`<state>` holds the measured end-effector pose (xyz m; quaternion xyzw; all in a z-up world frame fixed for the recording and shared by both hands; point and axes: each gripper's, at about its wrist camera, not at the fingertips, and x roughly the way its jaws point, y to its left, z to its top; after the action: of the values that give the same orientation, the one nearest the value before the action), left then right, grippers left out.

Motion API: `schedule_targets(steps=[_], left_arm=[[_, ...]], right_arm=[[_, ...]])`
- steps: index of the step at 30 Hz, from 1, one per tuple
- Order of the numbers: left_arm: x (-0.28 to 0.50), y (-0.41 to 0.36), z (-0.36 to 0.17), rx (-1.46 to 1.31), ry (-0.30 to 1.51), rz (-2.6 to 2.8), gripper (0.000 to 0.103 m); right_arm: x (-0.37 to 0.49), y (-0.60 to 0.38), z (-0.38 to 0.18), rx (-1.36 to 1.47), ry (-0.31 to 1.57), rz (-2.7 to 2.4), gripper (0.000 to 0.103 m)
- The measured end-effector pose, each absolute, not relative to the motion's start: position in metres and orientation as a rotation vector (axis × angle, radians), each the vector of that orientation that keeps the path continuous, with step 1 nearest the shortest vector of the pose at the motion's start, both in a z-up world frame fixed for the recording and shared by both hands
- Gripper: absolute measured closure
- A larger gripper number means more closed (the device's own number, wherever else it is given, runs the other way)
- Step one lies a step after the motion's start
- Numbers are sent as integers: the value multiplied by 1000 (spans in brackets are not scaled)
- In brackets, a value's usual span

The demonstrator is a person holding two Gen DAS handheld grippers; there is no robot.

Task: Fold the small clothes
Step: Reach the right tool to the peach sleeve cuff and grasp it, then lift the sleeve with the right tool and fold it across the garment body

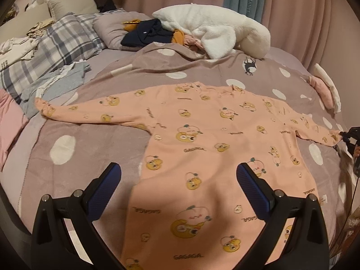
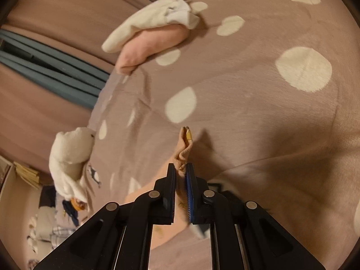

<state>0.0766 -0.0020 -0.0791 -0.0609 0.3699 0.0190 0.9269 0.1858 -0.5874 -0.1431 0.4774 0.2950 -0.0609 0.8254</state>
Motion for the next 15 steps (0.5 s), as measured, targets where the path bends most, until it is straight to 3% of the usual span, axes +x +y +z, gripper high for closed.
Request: schedule_targets(steps=[15], left_arm=[[54,43,-54,-167,708,81,1]], right_arm=[[211,-509,-78,934,612,16,93]])
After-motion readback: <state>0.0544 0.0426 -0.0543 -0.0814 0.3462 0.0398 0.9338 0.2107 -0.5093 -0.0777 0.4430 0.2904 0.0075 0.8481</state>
